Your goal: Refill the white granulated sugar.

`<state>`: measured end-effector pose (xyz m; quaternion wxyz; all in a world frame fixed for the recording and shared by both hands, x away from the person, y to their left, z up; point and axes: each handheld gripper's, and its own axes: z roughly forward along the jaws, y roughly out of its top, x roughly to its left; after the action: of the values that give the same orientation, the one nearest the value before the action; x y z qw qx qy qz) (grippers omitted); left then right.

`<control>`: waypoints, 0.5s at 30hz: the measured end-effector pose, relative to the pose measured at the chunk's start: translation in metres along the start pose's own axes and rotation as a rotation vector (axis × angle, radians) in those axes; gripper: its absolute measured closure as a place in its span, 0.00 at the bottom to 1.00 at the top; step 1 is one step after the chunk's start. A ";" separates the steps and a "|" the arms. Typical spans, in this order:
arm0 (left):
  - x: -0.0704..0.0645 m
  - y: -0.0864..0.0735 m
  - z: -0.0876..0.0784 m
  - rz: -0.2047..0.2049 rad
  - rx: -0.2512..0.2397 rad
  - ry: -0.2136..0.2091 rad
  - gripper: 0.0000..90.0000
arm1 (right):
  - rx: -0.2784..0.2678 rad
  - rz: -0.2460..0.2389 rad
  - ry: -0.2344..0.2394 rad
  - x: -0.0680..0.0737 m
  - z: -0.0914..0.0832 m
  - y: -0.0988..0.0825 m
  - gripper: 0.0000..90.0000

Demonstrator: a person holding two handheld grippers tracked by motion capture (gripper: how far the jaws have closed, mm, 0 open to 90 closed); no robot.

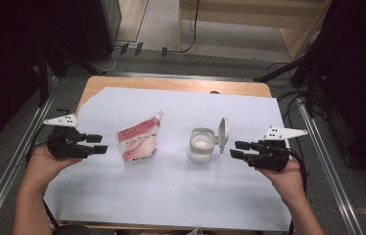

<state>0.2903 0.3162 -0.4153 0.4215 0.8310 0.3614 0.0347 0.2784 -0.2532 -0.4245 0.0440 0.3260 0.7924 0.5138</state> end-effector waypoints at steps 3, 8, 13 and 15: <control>0.004 0.001 0.003 -0.011 -0.011 0.009 0.49 | 0.001 0.014 -0.009 -0.003 0.001 0.001 0.66; 0.007 0.005 0.008 -0.039 -0.010 0.029 0.49 | 0.003 0.029 -0.012 -0.005 0.002 0.004 0.77; 0.009 0.010 0.014 -0.034 -0.044 0.022 0.49 | -0.005 0.060 -0.013 -0.011 0.006 0.007 0.89; 0.009 0.011 0.016 -0.041 -0.045 0.026 0.49 | -0.004 0.070 -0.013 -0.013 0.007 0.009 0.92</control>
<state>0.3086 0.3070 -0.4196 0.4361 0.8131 0.3830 0.0450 0.2953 -0.2523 -0.4239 0.0318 0.3568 0.7792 0.5143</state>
